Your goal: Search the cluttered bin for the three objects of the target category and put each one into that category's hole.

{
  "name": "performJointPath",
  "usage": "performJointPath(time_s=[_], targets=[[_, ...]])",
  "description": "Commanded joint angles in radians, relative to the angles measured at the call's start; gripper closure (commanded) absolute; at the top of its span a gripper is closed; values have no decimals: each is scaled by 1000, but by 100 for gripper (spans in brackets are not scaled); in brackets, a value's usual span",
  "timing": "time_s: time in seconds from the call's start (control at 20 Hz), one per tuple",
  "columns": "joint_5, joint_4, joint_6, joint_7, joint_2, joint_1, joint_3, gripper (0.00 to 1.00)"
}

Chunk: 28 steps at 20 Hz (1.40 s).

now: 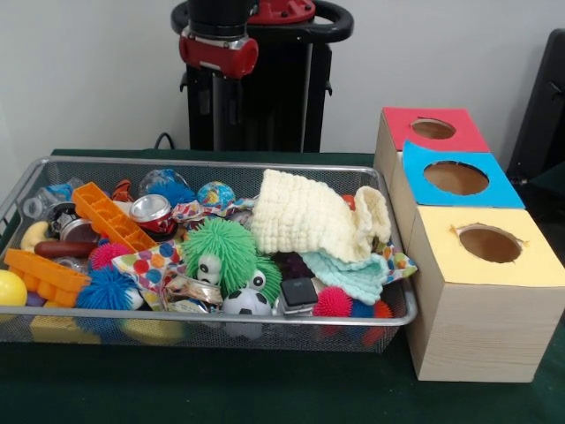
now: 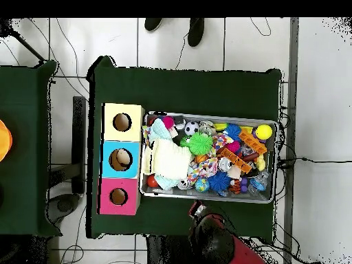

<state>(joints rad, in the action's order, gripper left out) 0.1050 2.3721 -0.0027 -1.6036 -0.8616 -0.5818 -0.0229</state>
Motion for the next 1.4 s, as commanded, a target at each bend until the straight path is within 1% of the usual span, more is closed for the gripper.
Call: performJointPath(time_s=[0.05,0.35,0.65,0.9,1.05,1.3,1.4], targets=[[-26,-26,-57,-194,84,-98,70,0],[-41,-73,-53,-168,100,-178,73,0],[-52,-131,-62,-152,154,-228,83,0],[-57,-177,-62,-138,185,-245,83,0],[-56,-216,-40,-120,196,-249,83,0],[-92,-267,-58,-89,206,-252,82,0],[-129,-288,-74,-69,207,-259,90,0]])
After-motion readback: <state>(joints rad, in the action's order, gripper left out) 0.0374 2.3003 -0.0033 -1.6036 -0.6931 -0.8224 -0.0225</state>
